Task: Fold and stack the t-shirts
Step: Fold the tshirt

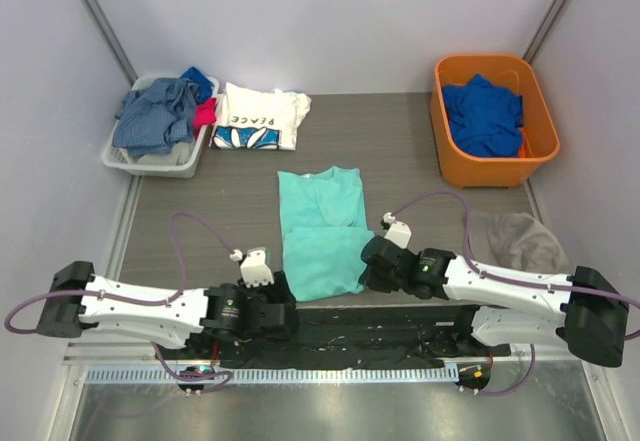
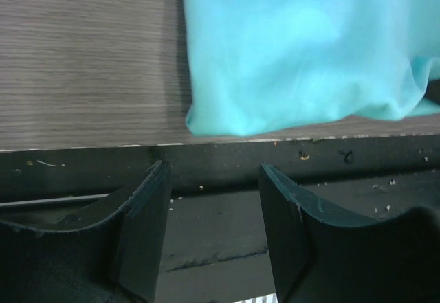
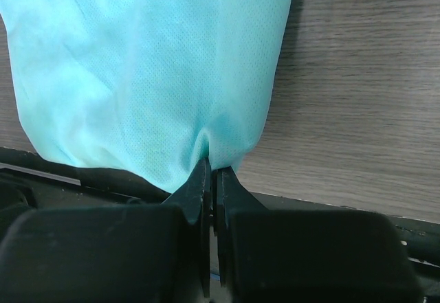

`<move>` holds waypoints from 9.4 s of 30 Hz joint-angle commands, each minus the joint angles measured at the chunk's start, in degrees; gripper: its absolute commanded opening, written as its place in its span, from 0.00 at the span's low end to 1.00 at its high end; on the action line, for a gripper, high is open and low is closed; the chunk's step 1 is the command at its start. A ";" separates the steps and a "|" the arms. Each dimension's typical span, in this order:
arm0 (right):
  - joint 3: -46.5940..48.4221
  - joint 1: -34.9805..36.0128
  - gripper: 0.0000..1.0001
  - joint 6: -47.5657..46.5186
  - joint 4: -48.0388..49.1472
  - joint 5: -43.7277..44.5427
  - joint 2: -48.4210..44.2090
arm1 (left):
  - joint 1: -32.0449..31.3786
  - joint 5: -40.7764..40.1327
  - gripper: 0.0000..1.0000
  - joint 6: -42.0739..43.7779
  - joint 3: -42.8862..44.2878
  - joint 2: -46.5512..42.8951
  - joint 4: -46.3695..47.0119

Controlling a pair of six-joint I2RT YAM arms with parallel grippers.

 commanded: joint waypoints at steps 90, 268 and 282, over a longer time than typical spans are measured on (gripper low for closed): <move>15.70 -5.16 0.01 -9.09 2.21 5.06 8.76 | 15.63 -13.68 0.00 34.26 -2.64 -9.17 25.60; 17.82 -43.50 0.63 -26.41 40.62 -44.78 40.94 | 60.21 33.08 0.95 48.07 3.25 35.40 70.08; -2.92 -29.53 0.64 -22.11 29.19 -30.80 14.59 | 50.55 24.92 0.93 46.06 -7.91 13.00 55.86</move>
